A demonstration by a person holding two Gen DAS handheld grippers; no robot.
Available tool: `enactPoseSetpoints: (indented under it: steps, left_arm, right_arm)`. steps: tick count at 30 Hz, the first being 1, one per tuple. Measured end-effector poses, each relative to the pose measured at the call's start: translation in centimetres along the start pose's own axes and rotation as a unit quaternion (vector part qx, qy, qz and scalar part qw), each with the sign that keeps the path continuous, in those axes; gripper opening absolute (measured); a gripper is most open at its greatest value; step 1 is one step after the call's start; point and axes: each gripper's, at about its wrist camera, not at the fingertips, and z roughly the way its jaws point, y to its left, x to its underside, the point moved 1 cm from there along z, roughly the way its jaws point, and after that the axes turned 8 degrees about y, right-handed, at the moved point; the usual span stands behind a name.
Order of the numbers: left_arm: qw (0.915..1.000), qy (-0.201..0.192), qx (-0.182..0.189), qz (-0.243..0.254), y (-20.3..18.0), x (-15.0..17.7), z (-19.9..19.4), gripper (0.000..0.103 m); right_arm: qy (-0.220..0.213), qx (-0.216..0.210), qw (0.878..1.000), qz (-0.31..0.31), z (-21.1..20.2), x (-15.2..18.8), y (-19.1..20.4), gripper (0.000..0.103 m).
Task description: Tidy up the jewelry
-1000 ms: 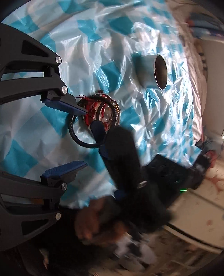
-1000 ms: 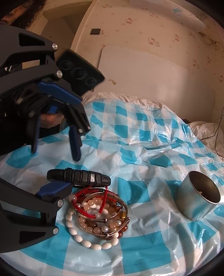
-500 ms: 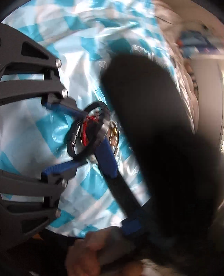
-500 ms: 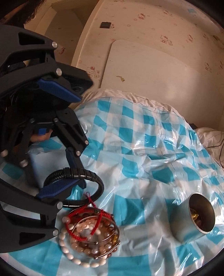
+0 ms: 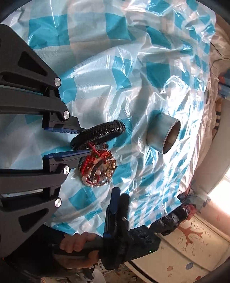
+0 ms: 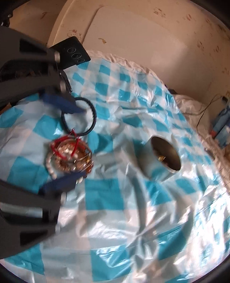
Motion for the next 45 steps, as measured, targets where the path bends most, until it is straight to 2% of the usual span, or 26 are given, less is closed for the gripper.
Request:
enactPoseSetpoints:
  steps: [6, 9, 10, 11, 12, 14, 15, 24, 27, 29, 32, 33, 34, 35, 38, 41, 43, 44, 45]
  left_arm:
    - [0.9999, -0.006, -0.002, -0.008, 0.5, 0.3, -0.6, 0.017]
    - [0.9999, -0.008, -0.003, -0.013, 0.7, 0.1, -0.8, 0.017]
    - [0.9999, -0.007, -0.003, -0.014, 0.8, 0.1, -0.7, 0.017]
    - [0.9999, -0.006, -0.003, -0.015, 0.7, 0.1, -0.7, 0.017]
    - [0.9999, -0.004, -0.003, -0.015, 0.7, 0.1, -0.7, 0.017]
    - [0.9999, -0.004, -0.003, -0.015, 0.6, 0.1, -0.6, 0.017]
    - [0.9999, -0.006, -0.003, -0.016, 0.6, 0.0, -0.7, 0.017]
    - [0.9984, -0.048, -0.005, -0.031, 1.5, -0.8, -2.9, 0.013]
    - [0.9987, -0.037, 0.003, -0.036, 1.7, -1.0, -2.5, 0.013]
    - [0.9990, -0.024, -0.009, -0.036, 1.8, -0.9, -1.8, 0.013]
    - [0.9984, -0.018, -0.034, -0.043, 2.3, -0.9, -1.3, 0.014]
    - [0.9978, -0.018, -0.048, -0.042, 2.5, -1.1, -1.1, 0.014]
    - [0.9974, -0.019, -0.055, -0.044, 2.6, -1.1, -0.9, 0.017]
    - [0.9970, -0.016, -0.059, -0.048, 2.9, -1.3, -0.5, 0.019]
    - [0.9969, -0.008, -0.058, -0.053, 3.2, -1.8, 0.4, 0.024]
    - [0.9970, -0.002, -0.062, -0.046, 3.0, -2.2, 1.3, 0.025]
    - [0.9971, 0.002, -0.069, -0.032, 2.6, -2.3, 1.8, 0.024]
    - [0.9968, 0.002, -0.075, -0.028, 2.4, -2.2, 1.9, 0.023]
    - [0.9962, 0.000, -0.085, -0.021, 2.2, -2.2, 1.9, 0.016]
  right_arm:
    - [0.020, 0.107, 0.994, -0.031, 2.1, 0.0, 0.4, 0.044]
    - [0.024, 0.137, 0.989, -0.041, 2.7, 0.1, 0.3, 0.043]
    - [0.025, 0.145, 0.988, -0.044, 3.0, 0.2, 0.2, 0.040]
    - [0.027, 0.143, 0.988, -0.045, 3.3, 0.3, 0.0, 0.032]
    - [0.026, 0.135, 0.989, -0.047, 3.4, 0.3, -0.1, 0.028]
    - [0.017, 0.127, 0.990, -0.052, 3.1, 0.3, 0.1, 0.010]
    - [0.009, 0.111, 0.992, -0.052, 2.8, 0.2, 0.3, 0.007]
    - [-0.041, 0.031, 0.998, -0.048, -0.7, -0.1, 1.0, 0.007]
    - [-0.060, 0.022, 0.996, -0.065, -1.8, -0.2, 1.7, 0.007]
    - [-0.067, 0.039, 0.994, -0.073, -2.2, -0.1, 2.0, 0.008]
    - [-0.067, 0.027, 0.993, -0.091, -2.2, 0.0, 2.7, 0.008]
    - [-0.069, 0.089, 0.987, -0.113, -2.0, 0.1, 3.4, 0.008]
    - [-0.073, 0.163, 0.974, -0.140, -1.5, 0.3, 4.2, 0.008]
    - [-0.072, 0.194, 0.967, -0.152, -1.1, 0.4, 4.5, 0.008]
    - [-0.068, 0.177, 0.971, -0.145, -1.1, 0.4, 4.1, 0.008]
    - [-0.069, 0.098, 0.983, -0.139, -1.8, 0.4, 4.0, 0.008]
    - [-0.077, 0.171, 0.971, -0.147, -1.7, 0.3, 4.0, 0.008]
    - [-0.077, 0.180, 0.971, -0.140, -1.6, 0.2, 3.6, 0.008]
    - [-0.076, 0.167, 0.975, -0.127, -1.7, 0.0, 3.1, 0.008]
